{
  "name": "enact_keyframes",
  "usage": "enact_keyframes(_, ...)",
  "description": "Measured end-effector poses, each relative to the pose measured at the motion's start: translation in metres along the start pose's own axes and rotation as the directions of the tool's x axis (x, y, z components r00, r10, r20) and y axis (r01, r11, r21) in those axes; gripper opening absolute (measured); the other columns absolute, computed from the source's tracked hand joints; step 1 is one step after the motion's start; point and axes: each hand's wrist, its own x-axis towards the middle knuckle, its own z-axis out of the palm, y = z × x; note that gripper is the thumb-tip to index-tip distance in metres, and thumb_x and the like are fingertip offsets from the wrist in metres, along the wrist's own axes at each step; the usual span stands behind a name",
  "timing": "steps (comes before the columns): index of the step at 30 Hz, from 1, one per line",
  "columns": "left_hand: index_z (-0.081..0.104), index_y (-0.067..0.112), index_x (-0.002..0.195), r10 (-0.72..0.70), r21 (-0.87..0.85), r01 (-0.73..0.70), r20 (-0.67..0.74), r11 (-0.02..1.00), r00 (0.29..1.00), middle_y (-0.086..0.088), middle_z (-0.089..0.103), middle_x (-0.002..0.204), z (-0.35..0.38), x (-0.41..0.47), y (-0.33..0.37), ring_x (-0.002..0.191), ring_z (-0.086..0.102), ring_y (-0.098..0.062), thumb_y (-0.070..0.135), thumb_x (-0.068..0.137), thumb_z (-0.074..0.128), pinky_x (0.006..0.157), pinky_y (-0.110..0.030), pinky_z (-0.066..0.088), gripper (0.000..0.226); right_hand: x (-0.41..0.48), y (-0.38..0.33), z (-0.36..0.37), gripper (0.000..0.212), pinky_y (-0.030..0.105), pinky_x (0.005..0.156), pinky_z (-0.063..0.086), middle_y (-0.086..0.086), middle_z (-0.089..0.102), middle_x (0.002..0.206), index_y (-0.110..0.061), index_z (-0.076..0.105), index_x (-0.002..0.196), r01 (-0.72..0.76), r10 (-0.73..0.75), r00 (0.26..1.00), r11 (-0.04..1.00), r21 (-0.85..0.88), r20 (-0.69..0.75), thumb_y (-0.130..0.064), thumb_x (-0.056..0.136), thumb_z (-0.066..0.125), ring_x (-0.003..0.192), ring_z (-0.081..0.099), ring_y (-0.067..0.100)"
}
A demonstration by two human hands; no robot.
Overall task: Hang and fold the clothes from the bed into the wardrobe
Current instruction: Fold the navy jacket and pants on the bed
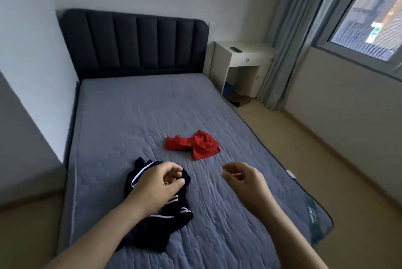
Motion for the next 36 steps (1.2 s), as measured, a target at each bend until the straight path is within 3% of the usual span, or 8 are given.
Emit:
enact_keyframes(4,0.063,0.033,0.088,-0.130,-0.002,0.131,-0.136,0.991,0.982,0.007,0.071,0.090,0.019,0.005,-0.020,0.084,0.068,-0.005,0.013,0.080,0.074,0.079,-0.018,0.052,0.024,0.050,0.019,-0.001,0.017,0.003,0.063,0.043,-0.016,0.066,0.089,-0.021,0.068,0.106,0.068,-0.064,0.984,0.998,-0.018,0.166,-0.025,0.090,0.064,0.082,0.061,-0.005)
enact_keyframes(12,0.062,0.036,0.089,-0.354,-0.056,0.354,-0.303,0.934,0.885,0.009,0.070,0.088,0.037,-0.016,-0.067,0.080,0.066,0.001,0.020,0.079,0.075,0.072,-0.018,0.049,0.023,0.108,0.035,0.040,0.018,0.003,0.063,0.041,-0.011,0.067,0.092,-0.020,0.068,0.107,0.156,-0.117,0.884,0.986,-0.051,0.454,-0.023,0.091,0.063,0.082,0.059,-0.007)
enact_keyframes(18,0.061,0.037,0.092,-0.479,-0.121,0.466,-0.310,0.876,0.821,0.010,0.069,0.092,0.030,-0.032,-0.115,0.085,0.066,-0.004,0.024,0.081,0.073,0.076,-0.022,0.053,0.021,0.110,0.049,0.096,0.018,0.001,0.059,0.042,-0.020,0.064,0.091,-0.024,0.066,0.109,0.140,-0.054,0.827,0.984,-0.112,0.560,-0.025,0.091,0.061,0.078,0.058,-0.013)
enact_keyframes(22,0.061,0.035,0.094,-0.528,-0.115,0.520,-0.303,0.847,0.793,0.013,0.067,0.092,0.023,-0.034,-0.154,0.086,0.065,-0.002,0.027,0.082,0.071,0.077,-0.021,0.052,0.018,0.110,0.067,0.137,0.020,0.005,0.062,0.040,-0.016,0.064,0.093,-0.024,0.066,0.110,0.145,0.006,0.790,0.970,-0.197,0.613,-0.028,0.092,0.060,0.083,0.057,-0.008)
enact_keyframes(26,0.062,0.027,0.098,-0.590,-0.137,0.579,-0.305,0.804,0.747,0.012,0.066,0.089,0.019,-0.037,-0.195,0.083,0.063,0.003,0.025,0.084,0.070,0.066,-0.007,0.043,0.016,0.114,0.086,0.185,0.019,0.007,0.060,0.043,-0.018,0.064,0.092,-0.026,0.065,0.110,0.139,0.055,0.749,0.961,-0.238,0.660,-0.029,0.092,0.058,0.082,0.059,-0.006)
enact_keyframes(30,0.060,0.026,0.096,-0.679,-0.200,0.652,-0.299,0.731,0.670,0.009,0.065,0.093,0.025,-0.044,-0.240,0.086,0.062,0.000,0.019,0.087,0.066,0.063,-0.008,0.041,0.012,0.127,0.106,0.240,0.015,0.008,0.061,0.046,-0.021,0.061,0.085,-0.027,0.064,0.106,0.181,0.061,0.695,0.950,-0.256,0.717,-0.028,0.093,0.058,0.080,0.060,-0.003)
enact_keyframes(33,0.060,0.025,0.094,-0.740,-0.234,0.705,-0.289,0.670,0.607,0.011,0.063,0.093,0.033,-0.052,-0.273,0.084,0.059,0.003,0.020,0.089,0.063,0.061,-0.008,0.040,0.008,0.132,0.122,0.284,0.014,0.022,0.070,0.053,-0.008,0.068,0.090,-0.025,0.064,0.106,0.206,0.078,0.651,0.939,-0.274,0.755,-0.026,0.093,0.058,0.086,0.065,0.011)
enact_keyframes(36,0.061,0.020,0.101,-0.769,-0.244,0.736,-0.322,0.631,0.553,0.008,0.063,0.096,0.043,-0.064,-0.309,0.084,0.057,0.002,0.019,0.090,0.062,0.061,-0.003,0.037,0.011,0.131,0.141,0.329,0.020,0.024,0.072,0.052,-0.004,0.070,0.093,-0.019,0.064,0.111,0.251,0.074,0.607,0.926,-0.280,0.791,-0.026,0.093,0.058,0.084,0.065,0.011)
